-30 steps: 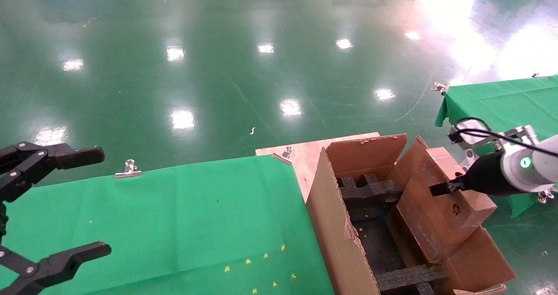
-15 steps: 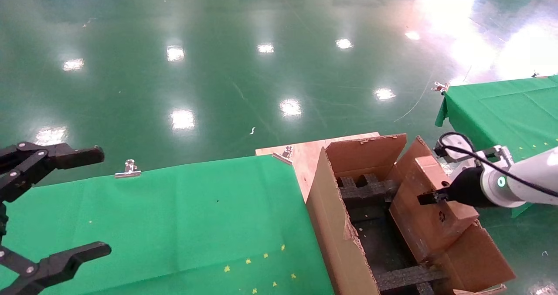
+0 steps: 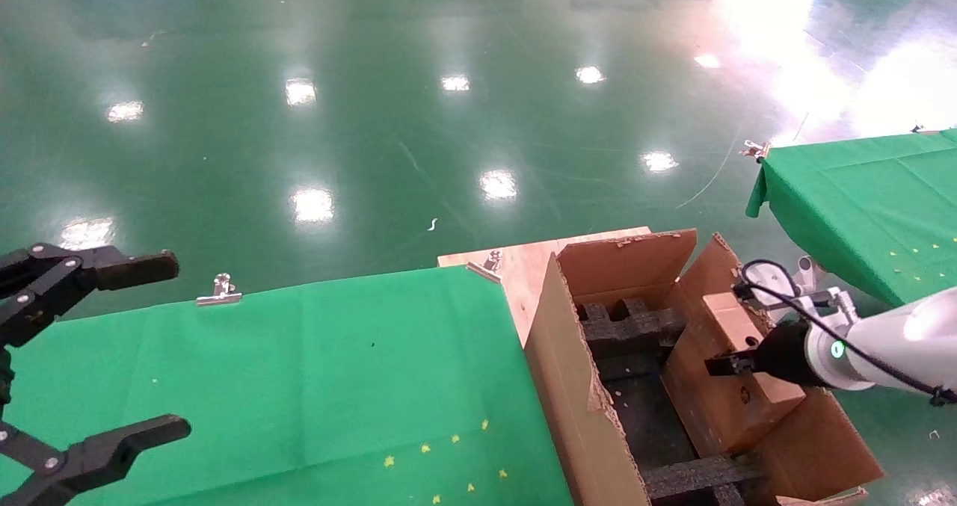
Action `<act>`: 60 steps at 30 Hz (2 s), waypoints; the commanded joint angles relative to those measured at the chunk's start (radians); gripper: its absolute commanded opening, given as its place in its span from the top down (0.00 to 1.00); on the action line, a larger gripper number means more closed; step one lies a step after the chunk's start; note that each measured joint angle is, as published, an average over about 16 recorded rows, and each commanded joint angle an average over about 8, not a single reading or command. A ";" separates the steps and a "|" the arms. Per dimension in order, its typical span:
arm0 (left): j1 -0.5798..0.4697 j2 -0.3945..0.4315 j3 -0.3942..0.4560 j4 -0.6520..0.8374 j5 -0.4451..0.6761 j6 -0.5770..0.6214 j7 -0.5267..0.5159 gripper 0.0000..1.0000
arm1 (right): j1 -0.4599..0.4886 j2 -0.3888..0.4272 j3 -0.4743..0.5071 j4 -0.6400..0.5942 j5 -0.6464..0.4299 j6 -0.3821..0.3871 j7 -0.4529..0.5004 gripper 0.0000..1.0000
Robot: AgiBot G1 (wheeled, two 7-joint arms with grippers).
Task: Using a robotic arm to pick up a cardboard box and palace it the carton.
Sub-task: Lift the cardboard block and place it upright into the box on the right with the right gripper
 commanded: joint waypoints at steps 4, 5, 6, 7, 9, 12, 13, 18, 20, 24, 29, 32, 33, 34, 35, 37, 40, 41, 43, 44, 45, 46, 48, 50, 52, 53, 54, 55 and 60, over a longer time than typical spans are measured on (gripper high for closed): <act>0.000 0.000 0.000 0.000 0.000 0.000 0.000 0.00 | -0.040 -0.017 -0.010 -0.009 -0.023 0.031 0.034 1.00; 0.000 0.000 0.000 0.000 0.000 0.000 0.000 0.00 | -0.048 -0.021 -0.012 -0.013 -0.026 0.035 0.038 1.00; 0.000 0.000 0.000 0.000 0.000 0.000 0.000 0.00 | -0.056 -0.027 -0.014 -0.017 -0.029 0.040 0.044 1.00; 0.000 0.000 0.000 0.000 0.000 0.000 0.000 0.00 | -0.064 -0.032 -0.016 -0.023 -0.032 0.045 0.049 1.00; 0.000 0.000 0.000 0.000 0.000 0.000 0.000 0.00 | -0.079 -0.044 -0.020 -0.036 -0.036 0.055 0.058 1.00; 0.000 0.000 0.000 0.000 0.000 0.000 0.000 0.00 | -0.103 -0.065 -0.025 -0.062 -0.038 0.070 0.068 1.00; 0.000 0.000 0.000 0.000 0.000 0.000 0.000 0.00 | -0.110 -0.072 -0.027 -0.072 -0.038 0.075 0.070 1.00; 0.000 0.000 0.000 0.000 0.000 0.000 0.000 0.00 | -0.144 -0.106 -0.035 -0.125 -0.023 0.098 0.065 1.00; 0.000 0.000 0.000 0.000 0.000 0.000 0.000 0.00 | -0.155 -0.118 -0.038 -0.146 -0.011 0.106 0.058 1.00; 0.000 0.000 0.000 0.000 0.000 0.000 0.000 0.00 | -0.171 -0.139 -0.043 -0.181 0.017 0.118 0.037 1.00; 0.000 0.000 0.000 0.000 0.000 0.000 0.000 0.00 | -0.184 -0.158 -0.046 -0.210 0.051 0.130 0.008 0.73; 0.000 0.000 0.000 0.000 0.000 0.000 0.000 0.00 | -0.190 -0.165 -0.046 -0.223 0.071 0.137 -0.006 0.36; 0.000 0.000 0.000 0.000 0.000 0.000 0.000 0.00 | -0.191 -0.167 -0.046 -0.226 0.076 0.138 -0.009 0.23; 0.000 0.000 0.000 0.000 0.000 0.000 0.000 0.00 | -0.193 -0.168 -0.046 -0.229 0.081 0.140 -0.011 0.11; 0.000 0.000 0.000 0.000 0.000 0.000 0.000 0.00 | -0.194 -0.168 -0.046 -0.231 0.084 0.141 -0.012 0.00; 0.000 0.000 0.000 0.000 0.000 0.000 0.000 0.00 | -0.195 -0.169 -0.046 -0.233 0.088 0.142 -0.014 0.00; 0.000 0.000 0.000 0.000 0.000 0.000 0.000 0.00 | -0.194 -0.169 -0.046 -0.232 0.089 0.141 -0.014 0.00; 0.000 0.000 0.000 0.000 0.000 0.000 0.000 0.00 | -0.193 -0.168 -0.046 -0.232 0.089 0.141 -0.014 0.00; 0.000 0.000 0.000 0.000 0.000 0.000 0.000 0.00 | -0.189 -0.168 -0.045 -0.231 0.086 0.139 -0.015 0.00; 0.000 0.000 0.000 0.000 0.000 0.000 0.000 0.00 | -0.187 -0.167 -0.045 -0.232 0.084 0.138 -0.016 0.00; 0.000 0.000 0.000 0.000 -0.001 0.000 0.000 0.00 | -0.185 -0.167 -0.044 -0.233 0.084 0.139 -0.017 0.00; 0.000 0.000 0.000 0.000 -0.001 0.000 0.000 0.00 | -0.183 -0.166 -0.043 -0.234 0.083 0.138 -0.017 0.00; 0.000 0.000 0.000 0.000 -0.001 0.000 0.000 0.00 | -0.177 -0.164 -0.042 -0.235 0.081 0.137 -0.018 0.00; 0.000 0.000 0.000 0.000 -0.001 0.000 0.000 0.00 | -0.172 -0.161 -0.040 -0.235 0.079 0.137 -0.018 0.00; 0.000 0.000 0.000 0.000 -0.001 0.000 0.000 0.00 | -0.168 -0.157 -0.039 -0.233 0.077 0.136 -0.017 0.00; 0.000 0.000 0.000 0.000 -0.001 0.000 0.000 0.00 | -0.166 -0.154 -0.039 -0.232 0.075 0.136 -0.017 0.00; 0.000 0.000 0.000 0.000 -0.001 0.000 0.000 0.00 | -0.163 -0.151 -0.038 -0.230 0.074 0.135 -0.017 0.00; 0.000 0.000 0.000 0.000 -0.001 0.000 0.000 0.00 | -0.161 -0.148 -0.038 -0.227 0.073 0.134 -0.016 0.00; 0.000 0.000 0.000 0.000 -0.001 0.000 0.000 0.00 | -0.143 -0.130 -0.034 -0.206 0.058 0.126 -0.013 0.00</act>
